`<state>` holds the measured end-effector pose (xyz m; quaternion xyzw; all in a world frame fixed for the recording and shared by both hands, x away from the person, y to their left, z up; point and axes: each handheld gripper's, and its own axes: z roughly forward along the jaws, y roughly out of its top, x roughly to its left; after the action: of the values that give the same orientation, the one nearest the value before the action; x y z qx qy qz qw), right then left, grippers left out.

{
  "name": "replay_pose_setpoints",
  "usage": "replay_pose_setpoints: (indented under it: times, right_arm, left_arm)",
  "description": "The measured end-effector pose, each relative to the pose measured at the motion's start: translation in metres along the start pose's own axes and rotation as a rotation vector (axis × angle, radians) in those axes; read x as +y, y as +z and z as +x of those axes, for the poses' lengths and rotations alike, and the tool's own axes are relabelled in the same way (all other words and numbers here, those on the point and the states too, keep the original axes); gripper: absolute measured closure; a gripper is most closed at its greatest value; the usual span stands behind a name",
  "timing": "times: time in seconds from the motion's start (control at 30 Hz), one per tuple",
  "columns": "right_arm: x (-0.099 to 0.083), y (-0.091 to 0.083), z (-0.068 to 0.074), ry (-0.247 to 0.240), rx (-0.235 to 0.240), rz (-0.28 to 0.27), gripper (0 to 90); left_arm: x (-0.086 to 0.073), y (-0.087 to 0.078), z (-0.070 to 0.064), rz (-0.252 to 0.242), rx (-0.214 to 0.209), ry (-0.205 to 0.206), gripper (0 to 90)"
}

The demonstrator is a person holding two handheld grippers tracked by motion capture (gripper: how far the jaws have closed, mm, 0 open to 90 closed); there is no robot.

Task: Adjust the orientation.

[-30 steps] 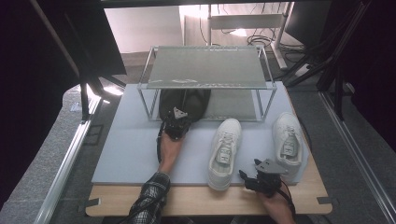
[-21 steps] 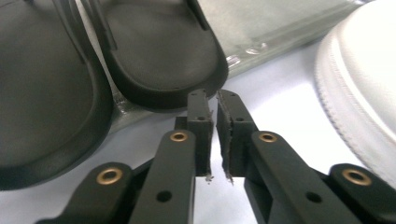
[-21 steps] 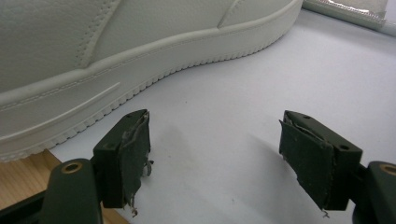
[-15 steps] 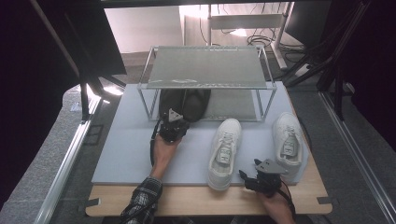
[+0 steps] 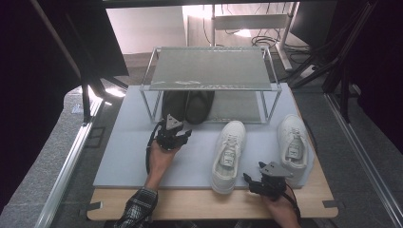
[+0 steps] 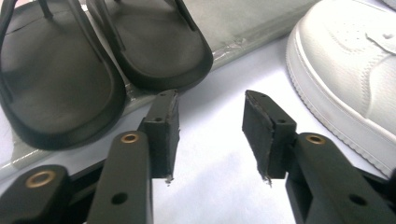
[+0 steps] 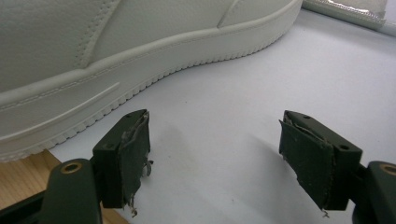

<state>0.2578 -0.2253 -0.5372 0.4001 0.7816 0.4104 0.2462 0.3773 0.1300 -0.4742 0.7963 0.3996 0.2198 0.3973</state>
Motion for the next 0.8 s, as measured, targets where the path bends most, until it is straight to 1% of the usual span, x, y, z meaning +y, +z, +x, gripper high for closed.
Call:
replay_pose_setpoints:
  times: [0.17,0.27,0.37,0.57,0.63,0.8]
  right_arm:
    - [0.000,0.000,0.000,0.001,0.000,0.000,24.9]
    - [0.000,0.000,0.000,0.001,-0.001,0.000,24.9]
    - [0.000,0.000,0.000,0.001,-0.001,0.000,24.9]
    - [0.000,0.000,0.000,0.001,-0.001,0.000,24.9]
    - [0.000,0.000,0.000,0.001,-0.001,0.001,24.9]
    - [0.000,0.000,0.000,0.000,-0.001,0.000,24.9]
  left_arm:
    - [-0.004,-0.011,-0.001,-0.005,-0.004,-0.006,48.4]
    - [-0.007,-0.017,-0.002,0.000,-0.013,-0.007,45.4]
    - [-0.011,-0.023,-0.004,0.005,-0.022,-0.005,40.1]
    - [-0.017,-0.037,-0.008,0.004,-0.013,0.012,31.8]
    - [-0.018,-0.043,-0.009,0.000,-0.018,0.011,29.3]
    - [-0.026,-0.055,-0.012,-0.002,-0.015,0.015,24.1]
